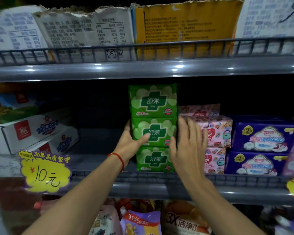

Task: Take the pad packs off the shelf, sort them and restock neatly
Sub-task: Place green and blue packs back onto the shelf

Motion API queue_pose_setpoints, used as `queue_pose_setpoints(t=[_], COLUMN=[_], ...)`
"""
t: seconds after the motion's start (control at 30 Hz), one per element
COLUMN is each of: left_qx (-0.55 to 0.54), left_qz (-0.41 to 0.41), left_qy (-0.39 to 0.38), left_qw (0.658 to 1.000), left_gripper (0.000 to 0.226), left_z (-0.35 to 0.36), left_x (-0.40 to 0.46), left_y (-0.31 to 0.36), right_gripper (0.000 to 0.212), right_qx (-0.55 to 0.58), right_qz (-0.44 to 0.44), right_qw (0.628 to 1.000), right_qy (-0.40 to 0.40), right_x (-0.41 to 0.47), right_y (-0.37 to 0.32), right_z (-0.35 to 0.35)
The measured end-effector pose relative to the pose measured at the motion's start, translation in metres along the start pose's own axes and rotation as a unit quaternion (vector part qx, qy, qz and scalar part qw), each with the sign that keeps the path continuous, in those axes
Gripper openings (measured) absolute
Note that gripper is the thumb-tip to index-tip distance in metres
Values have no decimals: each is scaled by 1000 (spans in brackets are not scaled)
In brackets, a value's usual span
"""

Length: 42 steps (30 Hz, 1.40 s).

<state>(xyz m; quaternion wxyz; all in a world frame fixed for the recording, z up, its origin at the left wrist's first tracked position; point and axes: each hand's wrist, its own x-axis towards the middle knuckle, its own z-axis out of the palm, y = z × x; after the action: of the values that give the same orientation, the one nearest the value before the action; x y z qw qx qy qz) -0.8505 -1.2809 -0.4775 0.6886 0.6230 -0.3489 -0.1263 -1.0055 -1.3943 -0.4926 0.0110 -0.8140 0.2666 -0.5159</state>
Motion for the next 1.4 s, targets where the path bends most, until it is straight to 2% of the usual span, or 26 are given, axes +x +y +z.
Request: queue_pose_setpoints(t=[0.1,0.17,0.3,0.47,0.57,0.67,0.9,1.07,1.2,1.3,1.4], left_qx=[7,12,40,0,12,47,-18,-8,74,140,131], left_qz=[-6,-3,-5,23,55,52,11,-17,-14,-18,0], left_qy=[-5,0,-11,16,46,54,60,68,129,181,161], left_qw=[1000,1000,999,1000,997,996,998,997,989,973,978], left_gripper=[63,59,67,90,70,58,55,70,76,65,53], left_z=[6,10,10,2,9,14,12,11,4,0,1], left_x=[-5,-3,1,5,18,24,29,22,-6,-55,-120], left_y=[-16,-17,-14,11,27,29,35,47,59,58,44], right_gripper=[74,77,82,86,82,82,88,92,95,85,74], right_qx=[-57,-87,-102,-73,-68,-72,-90,-119,-117,-102,-59], right_qz=[-45,-56,-51,-62,-65,-58,-65,-64,-92,-106,-75], right_qw=[996,991,989,994,993,993,987,979,975,970,966], right_qy=[-55,-82,-91,-60,-69,-79,-113,-150,-168,-194,-241], right_x=[-19,-20,-20,-3,16,23,24,27,19,-7,-47], right_y=[9,11,9,4,-3,-7,-6,-8,-8,-6,-1], right_z=[9,15,15,5,3,6,7,-6,-31,-59,-92])
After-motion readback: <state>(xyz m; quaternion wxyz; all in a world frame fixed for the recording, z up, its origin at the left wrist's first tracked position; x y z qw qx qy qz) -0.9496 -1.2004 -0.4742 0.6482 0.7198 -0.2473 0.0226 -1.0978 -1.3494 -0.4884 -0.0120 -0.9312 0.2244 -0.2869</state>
